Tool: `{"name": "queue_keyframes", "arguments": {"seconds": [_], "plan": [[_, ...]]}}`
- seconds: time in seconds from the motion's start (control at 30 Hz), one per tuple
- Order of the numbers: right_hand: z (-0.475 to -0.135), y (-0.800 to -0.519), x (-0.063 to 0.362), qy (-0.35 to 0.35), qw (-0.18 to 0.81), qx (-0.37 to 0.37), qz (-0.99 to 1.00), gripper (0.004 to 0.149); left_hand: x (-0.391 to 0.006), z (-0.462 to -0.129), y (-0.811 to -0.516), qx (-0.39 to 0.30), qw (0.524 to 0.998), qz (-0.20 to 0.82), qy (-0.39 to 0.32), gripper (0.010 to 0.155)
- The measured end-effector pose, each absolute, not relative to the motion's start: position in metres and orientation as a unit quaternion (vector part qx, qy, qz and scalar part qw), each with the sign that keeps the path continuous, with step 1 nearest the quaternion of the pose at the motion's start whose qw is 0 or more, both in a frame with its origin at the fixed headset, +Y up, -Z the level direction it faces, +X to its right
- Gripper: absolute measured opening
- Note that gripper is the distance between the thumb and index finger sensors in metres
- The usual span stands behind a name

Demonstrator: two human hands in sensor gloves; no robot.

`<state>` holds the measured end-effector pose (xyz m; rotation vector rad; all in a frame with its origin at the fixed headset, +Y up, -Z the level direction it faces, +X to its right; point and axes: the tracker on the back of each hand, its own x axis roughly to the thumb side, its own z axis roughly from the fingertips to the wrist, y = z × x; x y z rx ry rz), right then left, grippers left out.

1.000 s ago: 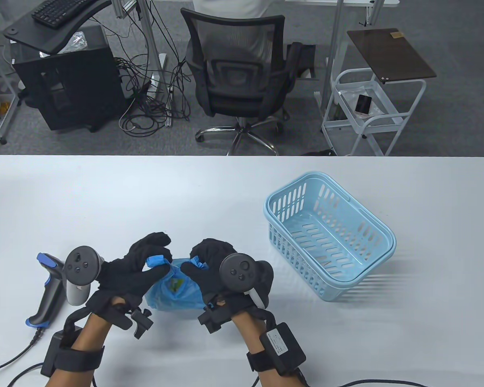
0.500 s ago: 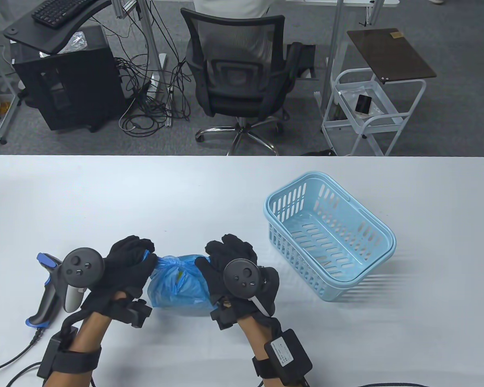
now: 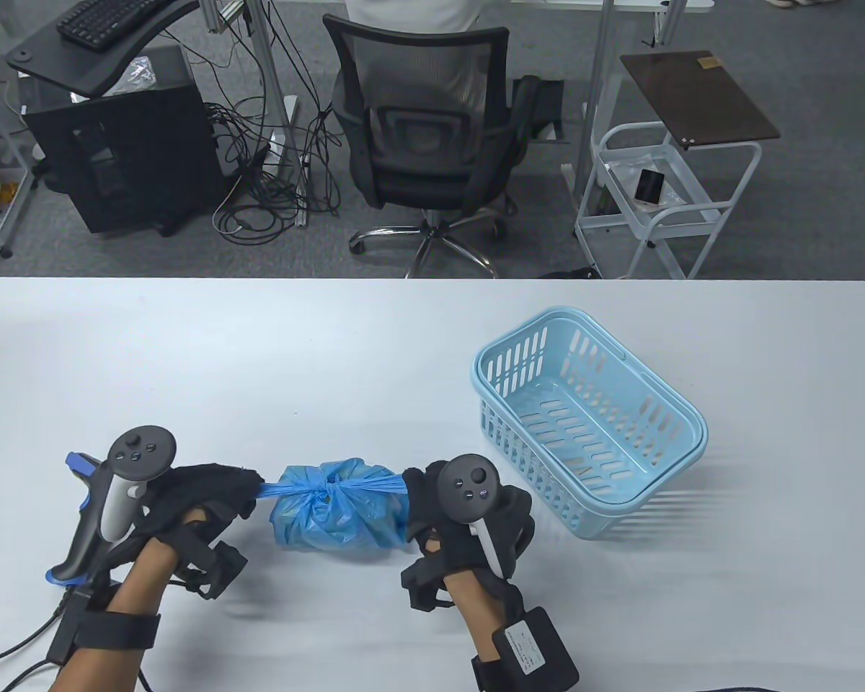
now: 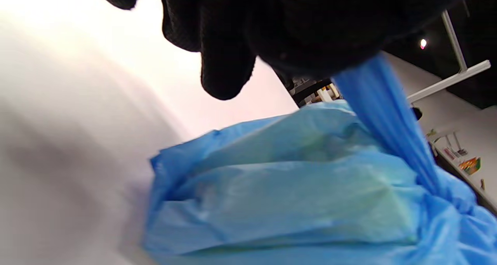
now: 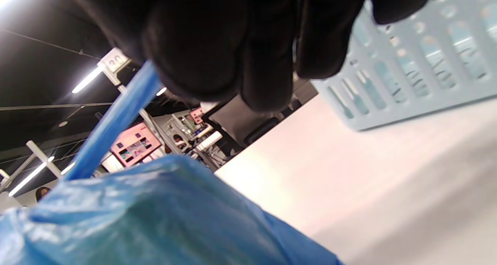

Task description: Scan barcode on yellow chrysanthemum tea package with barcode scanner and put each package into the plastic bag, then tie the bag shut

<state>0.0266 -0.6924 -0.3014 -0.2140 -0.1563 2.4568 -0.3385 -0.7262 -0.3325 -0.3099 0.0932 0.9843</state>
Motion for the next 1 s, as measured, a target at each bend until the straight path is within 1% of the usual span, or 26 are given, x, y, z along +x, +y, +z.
{"name": "queue_keyframes", "arguments": {"seconds": [0.1, 0.17, 0.33, 0.5, 0.57, 0.63, 0.8, 0.93, 1.0], "plan": [[-0.301, -0.693, 0.026, -0.062, 0.324, -0.087, 0.94, 0.037, -0.347, -0.329, -0.722, -0.162, 0.862, 0.479, 0.042, 0.041], [-0.3, -0.692, 0.025, -0.065, 0.315, -0.088, 0.943, 0.037, -0.35, -0.326, -0.718, -0.163, 0.867, 0.469, 0.039, 0.041], [-0.3, -0.691, 0.029, -0.074, 0.318, -0.107, 0.939, 0.037, -0.35, -0.319, -0.712, -0.161, 0.865, 0.474, 0.024, 0.042], [-0.3, -0.7, 0.03, -0.063, 0.309, -0.118, 0.942, 0.037, -0.348, -0.317, -0.723, -0.153, 0.883, 0.442, 0.039, 0.042], [-0.302, -0.708, 0.032, -0.045, 0.305, -0.124, 0.943, 0.037, -0.348, -0.316, -0.73, -0.14, 0.892, 0.426, 0.047, 0.041], [-0.303, -0.717, 0.032, -0.034, 0.303, -0.132, 0.943, 0.037, -0.345, -0.316, -0.734, -0.141, 0.889, 0.432, 0.062, 0.041], [-0.307, -0.726, 0.031, -0.01, 0.29, -0.141, 0.947, 0.037, -0.334, -0.317, -0.74, -0.127, 0.907, 0.393, 0.083, 0.041], [-0.312, -0.74, 0.032, 0.025, 0.289, -0.144, 0.946, 0.037, -0.325, -0.317, -0.747, -0.153, 0.906, 0.386, 0.087, 0.041], [-0.314, -0.748, 0.03, 0.049, 0.294, -0.14, 0.944, 0.037, -0.32, -0.315, -0.753, -0.151, 0.904, 0.388, 0.098, 0.041]]}}
